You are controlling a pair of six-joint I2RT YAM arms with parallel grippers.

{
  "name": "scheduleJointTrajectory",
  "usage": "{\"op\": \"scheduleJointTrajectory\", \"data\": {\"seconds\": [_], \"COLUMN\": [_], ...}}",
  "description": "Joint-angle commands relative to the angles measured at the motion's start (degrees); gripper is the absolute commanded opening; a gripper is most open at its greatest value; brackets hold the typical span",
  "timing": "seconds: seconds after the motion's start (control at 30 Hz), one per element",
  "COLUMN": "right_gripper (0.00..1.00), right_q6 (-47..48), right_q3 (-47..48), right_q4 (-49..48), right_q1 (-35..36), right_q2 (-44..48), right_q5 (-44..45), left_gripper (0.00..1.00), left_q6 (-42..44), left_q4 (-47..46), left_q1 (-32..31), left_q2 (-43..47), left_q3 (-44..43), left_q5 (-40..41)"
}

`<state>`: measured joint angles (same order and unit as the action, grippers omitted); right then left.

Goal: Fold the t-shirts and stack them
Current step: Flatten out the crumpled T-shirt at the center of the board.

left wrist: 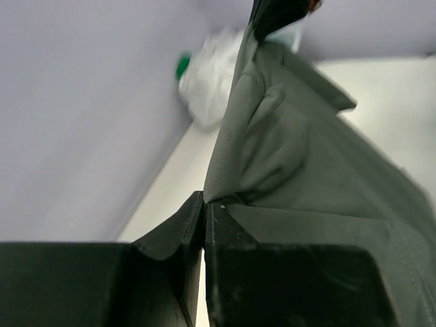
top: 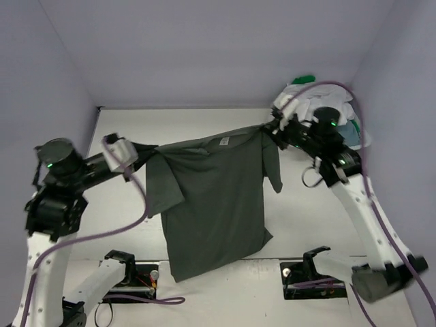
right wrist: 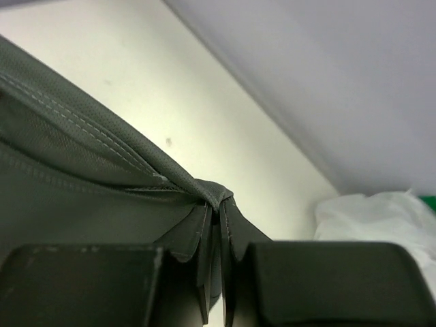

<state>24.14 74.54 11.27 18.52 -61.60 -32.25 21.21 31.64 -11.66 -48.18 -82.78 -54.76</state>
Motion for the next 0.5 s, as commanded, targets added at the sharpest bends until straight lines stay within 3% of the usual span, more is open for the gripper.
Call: {"op": "scheduleJointTrajectory", "data": {"seconds": [0.0, 0.2, 0.33, 0.47], "right_gripper": [0.0, 0.0, 0.0, 0.0], "right_q6": [1.17, 2.75, 3.19, 1.45], "right_q3": [1.56, 12.17, 20.17, 26.87], "right_q4": [-10.73, -15.22, -15.4, -17.67], "right_q1": [0.2, 0.37, 0.64, 1.34], "right_q2": [-12.02, -33.29, -45.94, -53.87], "right_q5": [3.77, 6.93, 8.08, 11.93], "left_gripper": [0.0, 0.0, 0.0, 0.0], "left_q6": [6.64, 9.37, 11.13, 11.04], "left_q4": [-7.71, -22.74, -37.75, -40.25], "left_q1": [0.06, 0.5, 0.94, 1.81], "left_q2": [-5.68, -19.11, -26.07, -33.01], "left_q3": [5.77, 12.38, 15.72, 13.45], "left_q5": [13.25, 32.42, 45.84, 53.25]}}
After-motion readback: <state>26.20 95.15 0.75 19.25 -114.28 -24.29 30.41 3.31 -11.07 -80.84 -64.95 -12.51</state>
